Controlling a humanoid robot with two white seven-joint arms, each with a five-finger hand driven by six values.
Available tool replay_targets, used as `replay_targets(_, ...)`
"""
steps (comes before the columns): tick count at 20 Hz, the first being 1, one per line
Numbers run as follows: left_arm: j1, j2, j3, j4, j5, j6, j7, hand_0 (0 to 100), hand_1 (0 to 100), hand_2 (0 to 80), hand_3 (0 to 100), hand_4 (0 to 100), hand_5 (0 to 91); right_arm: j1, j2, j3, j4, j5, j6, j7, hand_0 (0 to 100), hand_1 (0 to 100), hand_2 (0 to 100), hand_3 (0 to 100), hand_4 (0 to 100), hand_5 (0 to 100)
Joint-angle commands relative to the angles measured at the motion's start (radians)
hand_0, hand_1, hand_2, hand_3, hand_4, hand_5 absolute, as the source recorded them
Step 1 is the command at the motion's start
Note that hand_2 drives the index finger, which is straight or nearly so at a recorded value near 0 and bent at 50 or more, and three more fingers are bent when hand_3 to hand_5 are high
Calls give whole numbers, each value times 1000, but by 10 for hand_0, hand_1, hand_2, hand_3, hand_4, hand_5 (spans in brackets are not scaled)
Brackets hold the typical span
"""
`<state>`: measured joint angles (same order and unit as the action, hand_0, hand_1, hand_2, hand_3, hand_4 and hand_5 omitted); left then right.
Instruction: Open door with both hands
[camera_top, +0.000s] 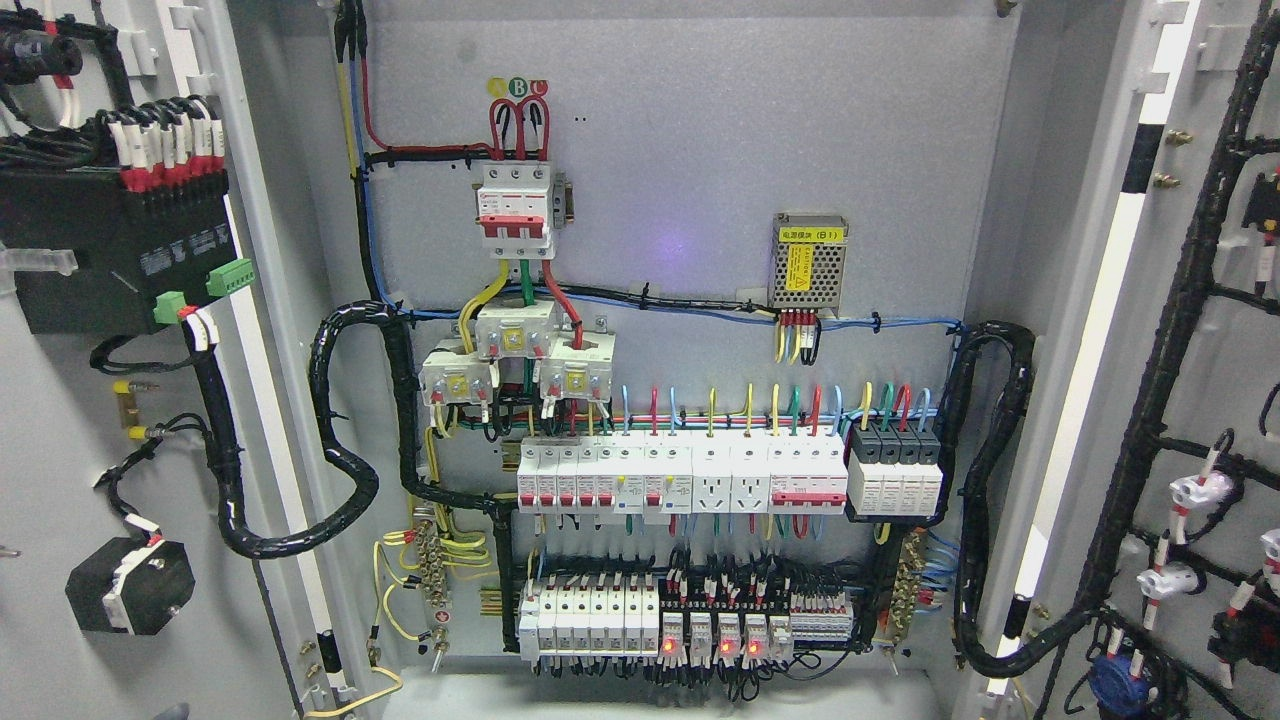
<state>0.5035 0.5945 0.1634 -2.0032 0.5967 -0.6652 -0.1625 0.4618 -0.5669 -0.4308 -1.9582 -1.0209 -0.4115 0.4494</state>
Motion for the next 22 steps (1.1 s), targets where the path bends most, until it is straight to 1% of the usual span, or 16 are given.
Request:
replay_targets(1, 4, -1, 57, 52, 34, 3, 0, 0, 0, 0, 0, 0, 0, 3, -7, -29, 27, -2, -3, 0, 0, 0, 0, 0, 0, 0)
replay_targets(10, 6, 2, 111, 83, 103, 3, 0, 0, 0, 0, 0, 0, 0, 21, -5, -57, 25, -44, -3, 0, 0, 0, 0, 0, 0, 0)
replay_targets(17, 6, 5, 127, 104, 135, 7, 0, 0, 0, 0, 0, 0, 0, 29, -1, -57, 25, -45, -3, 0, 0, 0, 0, 0, 0, 0)
replay_targets(20, 6, 8, 131, 126, 140, 7, 0, 0, 0, 0, 0, 0, 0, 44, -1, -77, 25, -45, -3, 0, 0, 0, 0, 0, 0, 0)
replay_targets(22, 6, 10, 133, 136, 156, 7, 0, 0, 0, 0, 0, 0, 0, 46, -1, -77, 25, -45, -3, 0, 0, 0, 0, 0, 0, 0)
